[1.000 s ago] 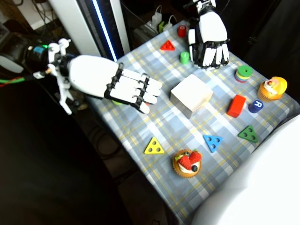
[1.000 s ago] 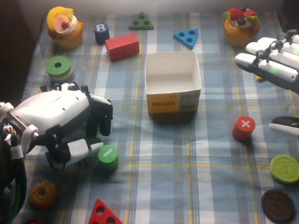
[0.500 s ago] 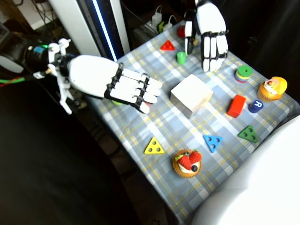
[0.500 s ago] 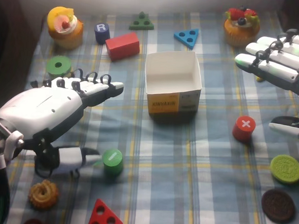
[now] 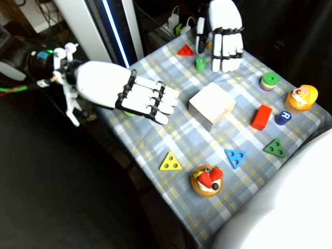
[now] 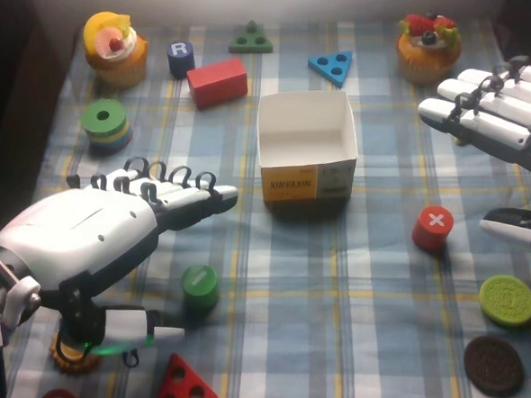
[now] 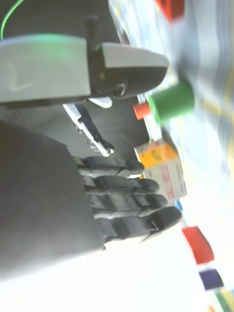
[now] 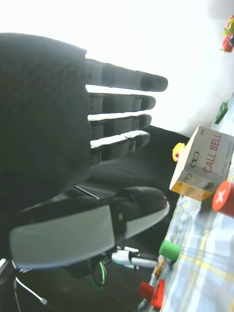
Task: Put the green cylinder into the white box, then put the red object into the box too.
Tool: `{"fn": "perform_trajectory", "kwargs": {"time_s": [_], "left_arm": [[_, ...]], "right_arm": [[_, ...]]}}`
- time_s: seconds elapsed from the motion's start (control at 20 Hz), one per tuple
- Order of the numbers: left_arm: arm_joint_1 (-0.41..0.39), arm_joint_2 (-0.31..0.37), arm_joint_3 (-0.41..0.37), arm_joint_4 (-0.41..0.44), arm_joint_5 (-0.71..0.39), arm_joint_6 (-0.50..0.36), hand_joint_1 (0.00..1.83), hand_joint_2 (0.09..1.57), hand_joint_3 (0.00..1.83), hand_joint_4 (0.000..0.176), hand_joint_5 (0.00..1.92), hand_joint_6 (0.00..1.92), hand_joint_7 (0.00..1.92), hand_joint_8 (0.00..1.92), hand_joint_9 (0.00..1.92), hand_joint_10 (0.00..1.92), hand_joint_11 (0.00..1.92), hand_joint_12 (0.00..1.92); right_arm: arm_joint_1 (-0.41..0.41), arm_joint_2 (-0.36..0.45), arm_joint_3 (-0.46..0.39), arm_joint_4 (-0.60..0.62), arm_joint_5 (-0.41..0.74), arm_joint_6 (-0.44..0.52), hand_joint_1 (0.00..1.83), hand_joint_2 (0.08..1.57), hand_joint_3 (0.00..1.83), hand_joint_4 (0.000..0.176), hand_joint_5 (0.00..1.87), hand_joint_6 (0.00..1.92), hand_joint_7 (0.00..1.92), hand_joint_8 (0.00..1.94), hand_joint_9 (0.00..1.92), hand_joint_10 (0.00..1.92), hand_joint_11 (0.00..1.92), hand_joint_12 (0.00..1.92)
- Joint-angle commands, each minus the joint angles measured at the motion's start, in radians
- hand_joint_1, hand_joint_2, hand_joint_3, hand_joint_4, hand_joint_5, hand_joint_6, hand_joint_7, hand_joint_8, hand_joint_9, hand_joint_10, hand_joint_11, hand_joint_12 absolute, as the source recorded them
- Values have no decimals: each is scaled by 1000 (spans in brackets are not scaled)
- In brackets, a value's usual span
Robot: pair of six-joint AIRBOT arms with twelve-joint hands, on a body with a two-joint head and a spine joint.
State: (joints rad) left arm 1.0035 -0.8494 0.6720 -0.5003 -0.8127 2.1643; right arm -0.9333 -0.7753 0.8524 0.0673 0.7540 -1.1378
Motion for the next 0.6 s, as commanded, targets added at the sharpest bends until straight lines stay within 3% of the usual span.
{"fn": "perform_trajectory", "kwargs": {"time_s": [0.0,0.1,0.15,0.2,0.3,0.4,0.45,0.5,0.55], "left_arm": [[-5,-1,-2,42,-96,-4,1154,1012,8,72,261,1,266,2,209,76,0,854],[-5,-11,0,47,-90,-5,1148,1016,4,78,273,3,277,3,218,76,0,886],[-5,-15,0,48,-89,-7,1160,1004,0,70,296,7,302,5,238,80,0,929],[-5,-20,2,49,-85,-8,1140,1038,6,79,284,7,285,5,226,73,0,808],[-5,-30,10,48,-75,-10,1116,1049,10,83,279,5,286,5,233,77,0,808],[-6,-40,18,47,-68,-11,1103,1057,7,77,303,9,316,8,251,97,0,890],[-7,-45,22,46,-65,-11,1103,1065,4,69,326,12,341,11,263,120,0,932],[-9,-51,28,42,-59,-11,1098,1093,0,69,343,5,363,3,249,176,0,926],[-11,-56,34,38,-54,-11,1110,1076,0,69,394,6,419,5,230,353,0,1091]], "right_arm": [[8,-3,4,3,118,4,602,1312,0,0,0,0,0,0,14,12,0,733],[8,-3,5,3,118,6,591,1313,0,0,0,0,0,0,8,10,0,685],[8,-3,5,3,118,6,576,1315,0,0,0,0,0,0,1,1,0,624],[8,-3,5,3,118,6,575,1316,1,0,0,0,0,0,6,3,0,681],[8,-4,6,3,118,7,578,1315,1,0,0,0,0,0,6,4,0,648],[8,-5,6,3,118,7,557,1322,0,0,0,0,0,0,2,2,0,581],[8,-6,6,3,118,8,548,1323,0,0,0,0,0,0,12,8,0,660],[8,-6,7,3,118,8,577,1320,0,0,0,0,0,0,10,7,0,667],[8,-6,7,3,118,9,555,1326,0,0,0,0,0,0,3,4,0,624]]}}
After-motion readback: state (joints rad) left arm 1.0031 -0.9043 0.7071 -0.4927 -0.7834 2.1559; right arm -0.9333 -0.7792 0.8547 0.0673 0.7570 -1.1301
